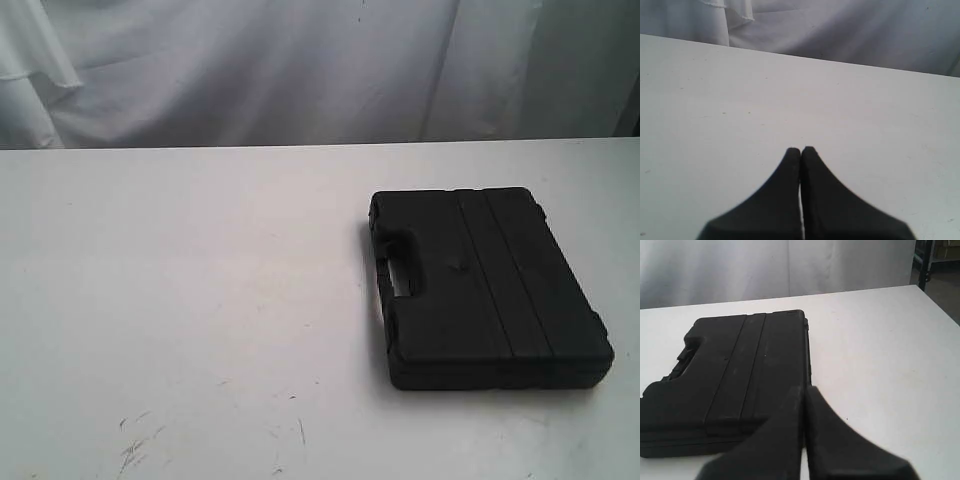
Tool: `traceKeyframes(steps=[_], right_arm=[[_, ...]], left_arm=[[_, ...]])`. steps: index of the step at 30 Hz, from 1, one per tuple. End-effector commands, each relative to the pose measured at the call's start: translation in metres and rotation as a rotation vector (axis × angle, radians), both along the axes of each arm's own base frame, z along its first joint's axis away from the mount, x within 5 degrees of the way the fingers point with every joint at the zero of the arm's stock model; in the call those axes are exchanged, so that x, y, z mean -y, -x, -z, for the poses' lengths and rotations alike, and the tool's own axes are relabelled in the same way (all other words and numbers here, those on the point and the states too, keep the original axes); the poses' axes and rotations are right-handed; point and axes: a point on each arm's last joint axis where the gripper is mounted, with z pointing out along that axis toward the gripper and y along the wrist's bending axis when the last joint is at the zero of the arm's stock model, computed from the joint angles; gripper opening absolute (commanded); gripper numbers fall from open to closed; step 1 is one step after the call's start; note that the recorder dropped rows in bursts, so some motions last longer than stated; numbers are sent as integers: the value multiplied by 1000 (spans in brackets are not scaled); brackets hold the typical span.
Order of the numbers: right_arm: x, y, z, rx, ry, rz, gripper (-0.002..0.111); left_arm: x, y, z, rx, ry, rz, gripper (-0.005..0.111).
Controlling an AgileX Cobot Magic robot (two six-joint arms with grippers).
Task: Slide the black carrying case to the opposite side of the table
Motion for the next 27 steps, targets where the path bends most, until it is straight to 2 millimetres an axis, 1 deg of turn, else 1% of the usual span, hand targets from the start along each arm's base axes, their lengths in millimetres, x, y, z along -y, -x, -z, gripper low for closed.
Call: traceKeyframes(steps=[1,3,8,11,14,20,22,27], right_arm=[[1,-1,-3,44,5,8,0],[0,-2,-9,119,-5,5,0],[-1,-2,-33,372,-38,-5,0],[-1,-1,-41,464,-50,-9,0],[-1,0,-45,513,-56,-11,0],[-1,1,-48,539,-60,-12,0],[-1,2,-52,585,-66,-14,0],[-1,9,-67,767,-100,-18,0]], left_arm=[[0,0,1,6,1,-4,0],[0,0,1,6,1,-4,0],[0,0,1,6,1,-4,0],[0,0,1,6,1,-4,0],[0,0,1,6,1,-4,0],[0,0,1,6,1,-4,0],[0,0,1,6,1,-4,0],[0,0,1,6,1,-4,0]])
